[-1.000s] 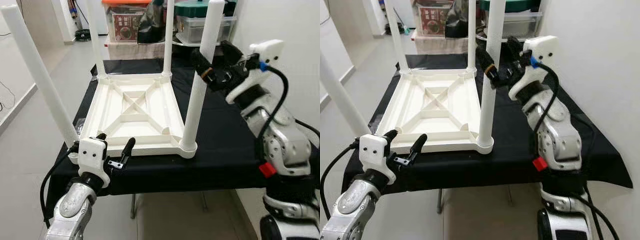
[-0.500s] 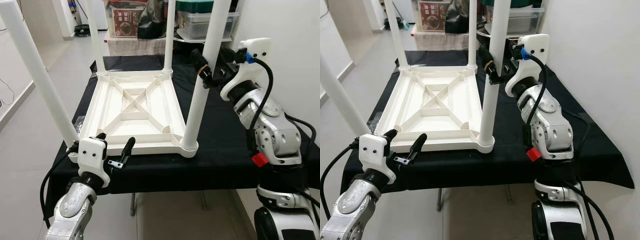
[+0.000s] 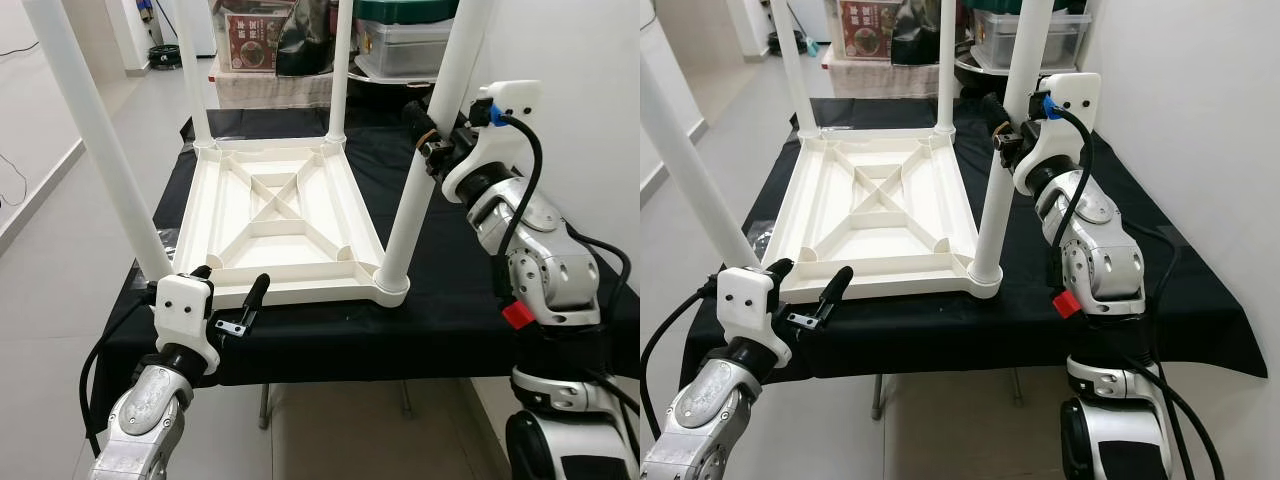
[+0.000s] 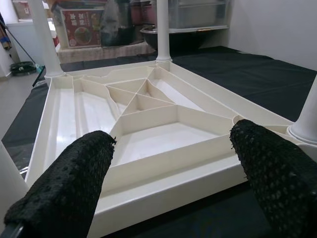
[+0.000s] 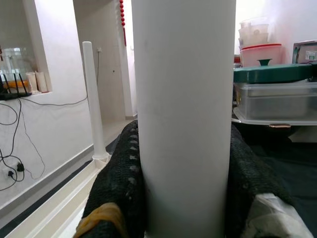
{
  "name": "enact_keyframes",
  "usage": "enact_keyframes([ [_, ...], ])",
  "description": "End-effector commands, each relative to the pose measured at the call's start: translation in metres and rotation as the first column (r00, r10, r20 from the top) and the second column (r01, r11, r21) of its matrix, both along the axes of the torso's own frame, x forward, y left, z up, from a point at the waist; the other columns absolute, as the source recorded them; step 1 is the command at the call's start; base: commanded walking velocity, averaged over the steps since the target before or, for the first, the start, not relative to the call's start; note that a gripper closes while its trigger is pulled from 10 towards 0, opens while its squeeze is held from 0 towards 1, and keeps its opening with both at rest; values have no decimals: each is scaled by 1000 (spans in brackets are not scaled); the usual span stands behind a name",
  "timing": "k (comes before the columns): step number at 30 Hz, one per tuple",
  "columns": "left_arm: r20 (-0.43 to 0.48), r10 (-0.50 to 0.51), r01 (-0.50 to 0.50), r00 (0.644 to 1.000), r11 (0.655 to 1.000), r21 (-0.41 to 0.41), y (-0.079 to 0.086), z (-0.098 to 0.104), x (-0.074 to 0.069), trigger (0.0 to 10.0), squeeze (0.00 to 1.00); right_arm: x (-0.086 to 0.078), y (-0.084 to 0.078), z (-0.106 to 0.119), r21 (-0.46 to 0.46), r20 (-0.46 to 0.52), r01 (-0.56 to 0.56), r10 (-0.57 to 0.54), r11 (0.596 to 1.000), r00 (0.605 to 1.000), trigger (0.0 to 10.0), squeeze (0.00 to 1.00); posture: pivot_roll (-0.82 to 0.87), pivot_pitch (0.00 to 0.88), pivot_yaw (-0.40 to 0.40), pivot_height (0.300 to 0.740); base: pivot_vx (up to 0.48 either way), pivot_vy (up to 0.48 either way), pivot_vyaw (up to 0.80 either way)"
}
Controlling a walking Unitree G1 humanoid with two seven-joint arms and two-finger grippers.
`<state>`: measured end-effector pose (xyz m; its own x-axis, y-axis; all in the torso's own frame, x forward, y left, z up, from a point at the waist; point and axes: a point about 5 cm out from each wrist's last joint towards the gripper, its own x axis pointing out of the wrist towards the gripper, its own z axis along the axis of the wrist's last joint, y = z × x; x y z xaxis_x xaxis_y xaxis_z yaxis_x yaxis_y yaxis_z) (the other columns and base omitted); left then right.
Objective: Building children table
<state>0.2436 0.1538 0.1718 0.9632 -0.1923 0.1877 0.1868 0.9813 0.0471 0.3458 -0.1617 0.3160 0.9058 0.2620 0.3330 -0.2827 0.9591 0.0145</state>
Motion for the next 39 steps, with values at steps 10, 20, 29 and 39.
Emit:
enact_keyframes([
  [10, -1, -3, 3, 1000, 1000, -6, -2, 2, -3, 10000, 0, 23, -52, -50, 411, -377, 305, -144, 859, 915, 10000, 0, 38, 104, -40, 740, 0, 0, 0],
  [20, -33, -2, 4, 999, 999, 37, 8, 3, -16, 10000, 0, 9, -95, -204, 209, -869, 730, -219, 650, 444, 10000, 0, 109, 163, -5, 740, 0, 0, 0],
  [29, -62, -14, 18, 998, 998, 61, 12, 4, -27, 10000, 0, 1, -54, -247, 136, -959, 728, -96, 672, 268, 10000, 1000, 134, 198, 21, 740, 0, 0, 0],
  [39, -83, -25, 30, 996, 998, 53, 7, 5, -31, 10000, 0, -12, -73, -259, 98, -968, 770, -120, 631, 221, 10000, 1000, 111, 215, 9, 740, 0, 0, 0],
])
